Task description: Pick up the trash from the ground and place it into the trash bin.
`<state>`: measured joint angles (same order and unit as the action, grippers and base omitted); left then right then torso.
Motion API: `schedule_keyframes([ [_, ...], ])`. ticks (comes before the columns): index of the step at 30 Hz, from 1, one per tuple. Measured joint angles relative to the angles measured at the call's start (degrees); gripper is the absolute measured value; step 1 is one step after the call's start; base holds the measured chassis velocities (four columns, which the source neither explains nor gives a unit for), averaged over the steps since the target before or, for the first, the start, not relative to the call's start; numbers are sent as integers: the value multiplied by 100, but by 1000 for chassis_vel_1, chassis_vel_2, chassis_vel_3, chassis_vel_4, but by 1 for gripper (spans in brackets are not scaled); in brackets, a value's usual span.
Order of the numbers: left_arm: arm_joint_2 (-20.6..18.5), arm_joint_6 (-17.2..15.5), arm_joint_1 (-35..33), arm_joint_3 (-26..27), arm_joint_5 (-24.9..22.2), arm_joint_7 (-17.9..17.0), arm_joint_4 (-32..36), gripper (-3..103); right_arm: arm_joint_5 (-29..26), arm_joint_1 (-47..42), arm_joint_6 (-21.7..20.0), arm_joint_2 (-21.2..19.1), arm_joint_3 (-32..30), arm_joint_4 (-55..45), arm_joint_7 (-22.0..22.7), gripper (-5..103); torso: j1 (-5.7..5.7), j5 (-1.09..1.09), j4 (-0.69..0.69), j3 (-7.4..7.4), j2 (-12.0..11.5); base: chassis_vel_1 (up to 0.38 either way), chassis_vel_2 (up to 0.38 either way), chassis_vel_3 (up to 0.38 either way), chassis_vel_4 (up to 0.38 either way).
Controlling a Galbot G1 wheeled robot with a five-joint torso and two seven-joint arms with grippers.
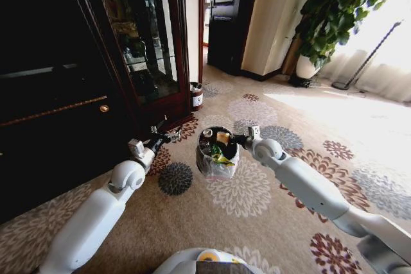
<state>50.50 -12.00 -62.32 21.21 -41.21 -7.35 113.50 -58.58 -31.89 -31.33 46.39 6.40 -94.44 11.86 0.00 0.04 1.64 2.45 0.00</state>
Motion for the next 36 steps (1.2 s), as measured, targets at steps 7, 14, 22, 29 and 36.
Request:
schedule_keyframes([
  [7,-79,-11,-359,82,-237,187,-154,100,64,-1463,-162,-861,-1585,-556,-135,1,0,-1,-4,-1,0,0,0,0,0],
  [14,41,-10,-297,-45,-106,319,-122,100,71,-2484,-65,-1281,-2441,-925,-152,1,-1,-1,-2,0,0,10,-16,-10,7],
  [22,123,-264,-250,-260,215,382,21,100,64,-3362,1,-1307,-3391,-1313,-151,1,-1,-1,-1,-1,0,97,-125,-123,119],
  [29,128,-388,-334,-312,342,377,184,100,89,-3480,-1,-1266,-3505,-1389,-161,1,-1,-5,-1,-1,0,125,-204,-191,115],
  [36,94,-424,-580,-259,417,377,426,100,103,-3462,-25,-1247,-3460,-1502,-116,1,-1,-4,0,0,0,78,-202,-200,70],
])
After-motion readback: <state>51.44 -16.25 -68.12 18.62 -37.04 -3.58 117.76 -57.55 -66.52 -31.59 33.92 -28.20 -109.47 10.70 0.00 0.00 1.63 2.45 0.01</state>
